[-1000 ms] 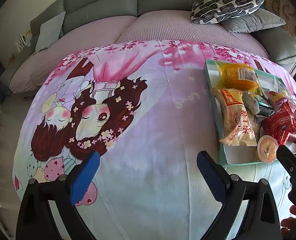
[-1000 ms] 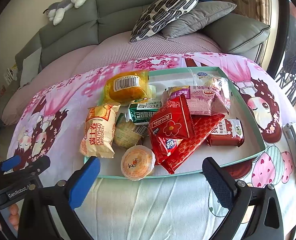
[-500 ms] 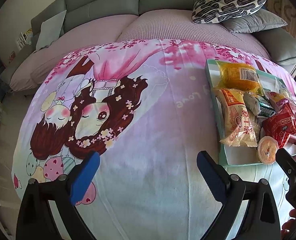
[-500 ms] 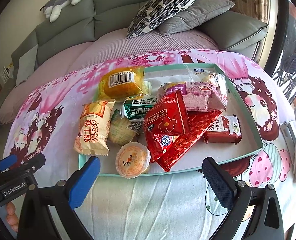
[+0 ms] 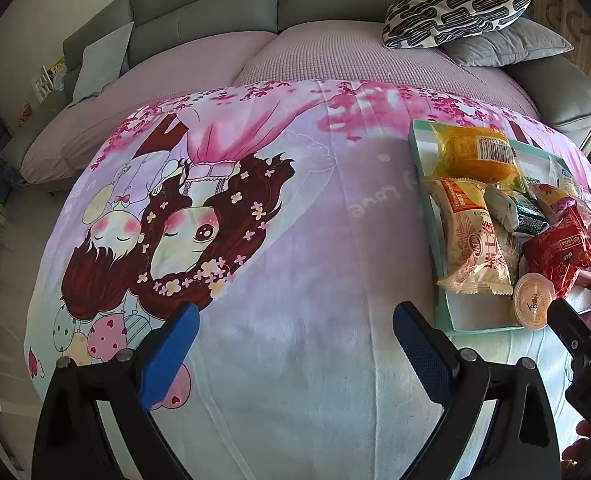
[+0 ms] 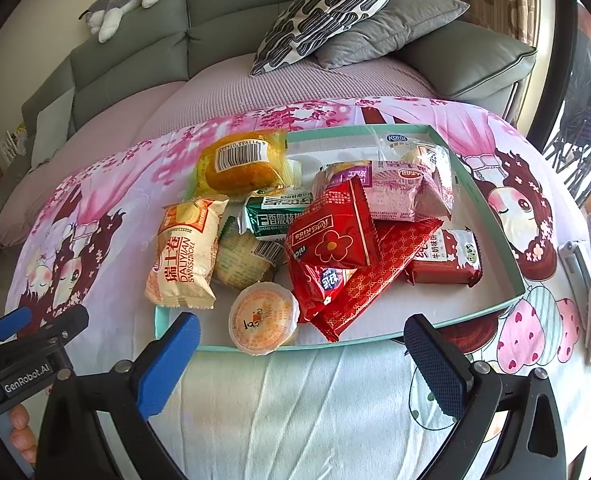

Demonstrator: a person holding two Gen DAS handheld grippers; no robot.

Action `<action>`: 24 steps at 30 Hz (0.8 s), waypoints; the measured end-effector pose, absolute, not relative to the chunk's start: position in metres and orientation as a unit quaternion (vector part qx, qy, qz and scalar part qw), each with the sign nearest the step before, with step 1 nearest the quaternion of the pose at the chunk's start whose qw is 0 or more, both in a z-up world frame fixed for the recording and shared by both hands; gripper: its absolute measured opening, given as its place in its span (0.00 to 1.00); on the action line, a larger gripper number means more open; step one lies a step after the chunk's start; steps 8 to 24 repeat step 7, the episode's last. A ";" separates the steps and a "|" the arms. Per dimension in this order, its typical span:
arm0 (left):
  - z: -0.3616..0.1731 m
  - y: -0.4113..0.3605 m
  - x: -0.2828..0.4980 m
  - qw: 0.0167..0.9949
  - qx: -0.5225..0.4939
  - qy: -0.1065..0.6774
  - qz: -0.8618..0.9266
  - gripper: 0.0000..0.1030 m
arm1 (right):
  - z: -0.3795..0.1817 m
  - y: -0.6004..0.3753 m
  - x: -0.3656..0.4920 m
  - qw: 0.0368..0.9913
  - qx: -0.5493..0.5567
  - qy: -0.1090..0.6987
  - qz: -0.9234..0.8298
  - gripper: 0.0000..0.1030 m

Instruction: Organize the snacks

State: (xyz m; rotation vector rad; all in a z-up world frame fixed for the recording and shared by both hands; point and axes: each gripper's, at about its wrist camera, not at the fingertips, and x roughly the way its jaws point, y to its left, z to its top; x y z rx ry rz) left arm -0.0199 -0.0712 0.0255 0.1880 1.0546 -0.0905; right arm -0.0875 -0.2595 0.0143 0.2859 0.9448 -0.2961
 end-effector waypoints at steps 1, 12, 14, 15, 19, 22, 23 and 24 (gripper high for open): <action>0.025 -0.071 -0.020 0.859 0.089 0.503 -0.043 0.95 | 0.014 -0.260 -0.088 0.870 0.137 0.452 -0.142 1.00; 0.026 -0.072 -0.021 0.860 0.091 0.501 -0.041 0.95 | 0.014 -0.260 -0.088 0.870 0.137 0.452 -0.142 1.00; 0.026 -0.072 -0.021 0.860 0.091 0.501 -0.041 0.95 | 0.014 -0.260 -0.088 0.870 0.137 0.452 -0.142 1.00; 0.026 -0.072 -0.021 0.860 0.091 0.501 -0.041 0.95 | 0.014 -0.260 -0.088 0.870 0.137 0.452 -0.142 1.00; 0.026 -0.072 -0.021 0.860 0.091 0.501 -0.041 0.95 | 0.014 -0.260 -0.088 0.870 0.137 0.452 -0.142 1.00; 0.026 -0.072 -0.021 0.860 0.091 0.501 -0.041 0.95 | 0.014 -0.260 -0.088 0.870 0.137 0.452 -0.142 1.00; 0.026 -0.072 -0.021 0.860 0.091 0.501 -0.041 0.95 | 0.014 -0.260 -0.088 0.870 0.137 0.452 -0.142 1.00; 0.026 -0.072 -0.021 0.860 0.091 0.501 -0.041 0.95 | 0.014 -0.260 -0.088 0.870 0.137 0.452 -0.142 1.00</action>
